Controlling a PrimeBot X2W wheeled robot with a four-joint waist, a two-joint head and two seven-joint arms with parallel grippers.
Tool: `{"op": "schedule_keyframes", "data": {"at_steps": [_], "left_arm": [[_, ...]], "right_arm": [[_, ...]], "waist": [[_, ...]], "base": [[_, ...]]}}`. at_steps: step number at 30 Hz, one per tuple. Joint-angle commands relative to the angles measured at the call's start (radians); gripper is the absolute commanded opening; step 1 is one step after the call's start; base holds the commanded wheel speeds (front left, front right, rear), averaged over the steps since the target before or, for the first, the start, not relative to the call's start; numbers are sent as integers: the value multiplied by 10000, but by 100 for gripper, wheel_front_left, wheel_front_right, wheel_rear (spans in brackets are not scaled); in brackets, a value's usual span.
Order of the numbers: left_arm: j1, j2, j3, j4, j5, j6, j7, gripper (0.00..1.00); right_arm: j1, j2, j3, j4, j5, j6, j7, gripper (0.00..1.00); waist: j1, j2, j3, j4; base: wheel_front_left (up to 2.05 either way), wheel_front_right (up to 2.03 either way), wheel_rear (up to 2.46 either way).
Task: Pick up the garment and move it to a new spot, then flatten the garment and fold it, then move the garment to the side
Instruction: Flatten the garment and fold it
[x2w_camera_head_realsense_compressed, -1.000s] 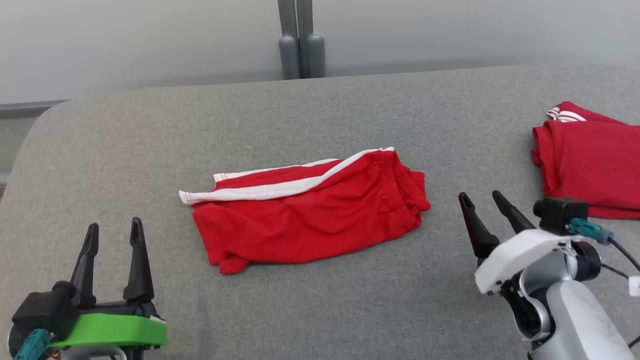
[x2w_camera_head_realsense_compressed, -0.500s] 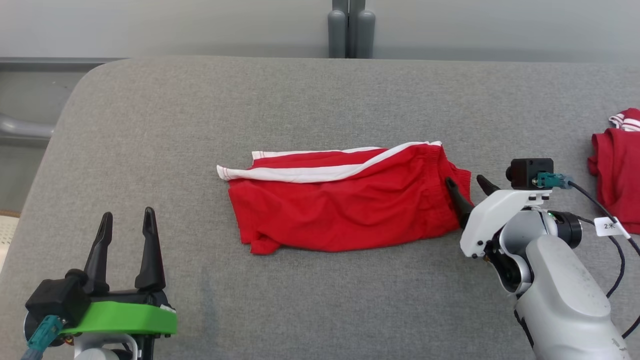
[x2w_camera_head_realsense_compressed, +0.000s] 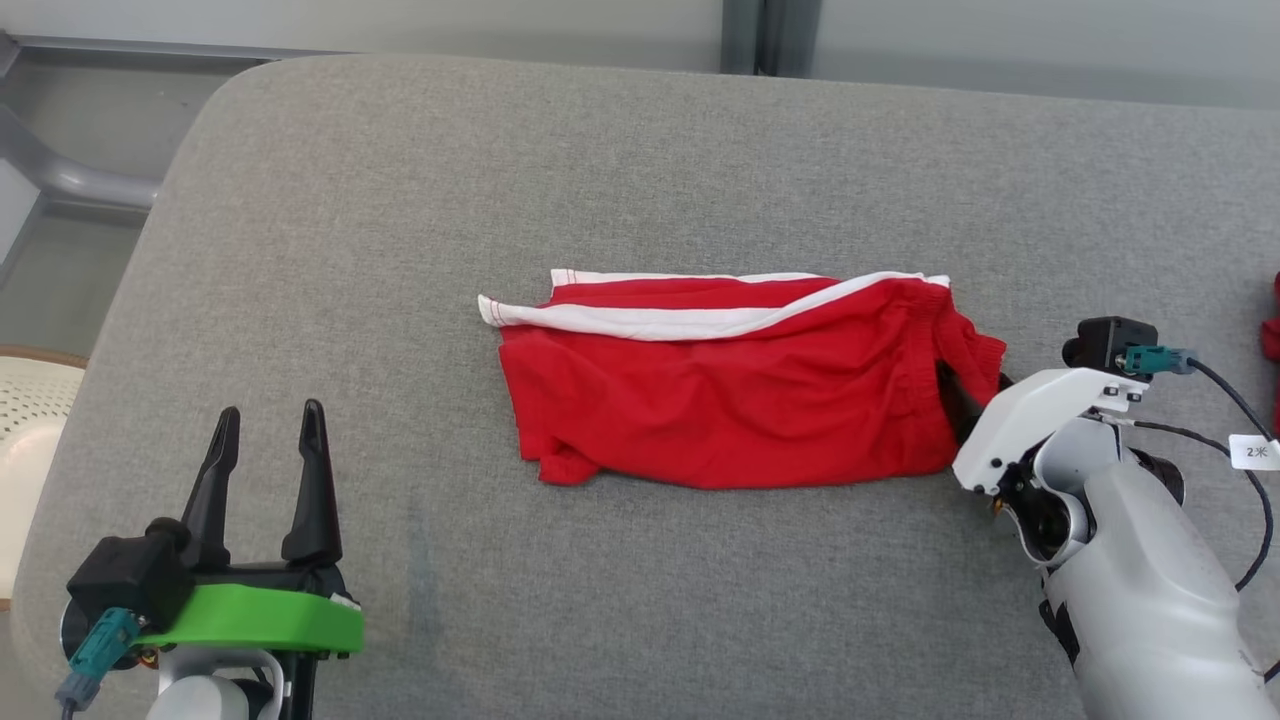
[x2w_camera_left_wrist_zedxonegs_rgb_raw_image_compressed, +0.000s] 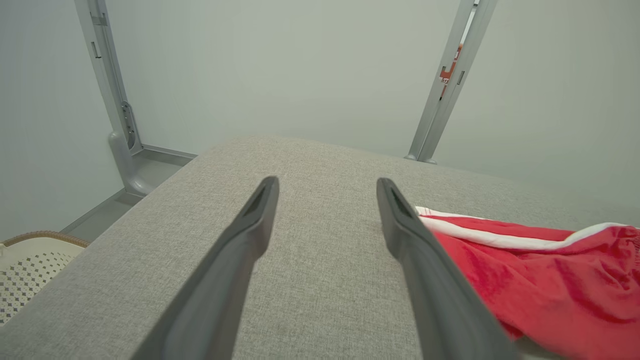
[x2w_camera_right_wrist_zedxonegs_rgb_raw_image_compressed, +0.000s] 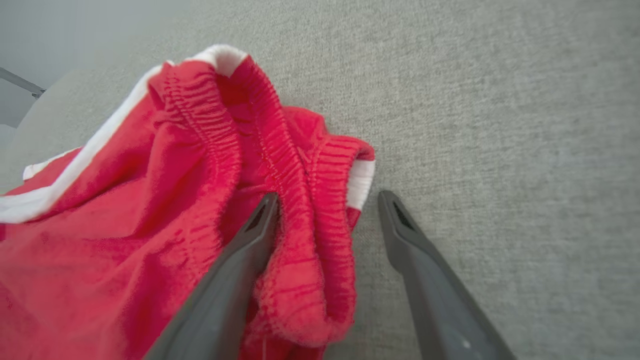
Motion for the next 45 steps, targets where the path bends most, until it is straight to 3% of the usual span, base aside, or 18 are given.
{"op": "schedule_keyframes", "data": {"at_steps": [1,9,11,13,14,21,26,35,45], "left_arm": [[-184,-20,-29,46,58,-68,-22,100],[-212,16,-126,215,110,-98,-22,100],[-189,33,-146,238,117,-85,-22,100],[-135,52,-153,250,112,-67,-22,100],[-98,59,-153,256,110,-47,-22,100],[117,114,-111,175,44,29,-16,100],[283,161,-88,62,-8,94,0,100],[388,258,-122,-111,-14,196,122,100],[397,183,-294,-33,-92,179,187,100]], "right_arm": [[201,195,111,431,241,6,258,100],[86,400,907,875,1357,20,187,98],[2,384,1035,906,1533,20,10,49],[-109,356,1103,898,1682,18,-206,21],[-158,313,1113,871,1794,16,-344,1],[111,-95,1507,401,2664,6,-780,0],[485,-720,1732,-247,3183,6,-888,0],[1064,-1890,1598,-1481,3669,6,-320,0],[806,-734,1210,-2785,4528,7,740,0]], "waist": [[0,0,28,107],[0,0,-120,245],[0,0,-167,239],[0,0,-234,203],[0,0,-283,163],[0,0,-644,-389],[0,0,-788,-990],[0,0,-971,-1684],[0,0,-1136,-1367]], "base": [[0,0,0],[0,0,0],[0,0,0],[0,0,0],[0,0,0],[0,0,0],[0,0,0],[0,0,0],[0,0,0]]}}
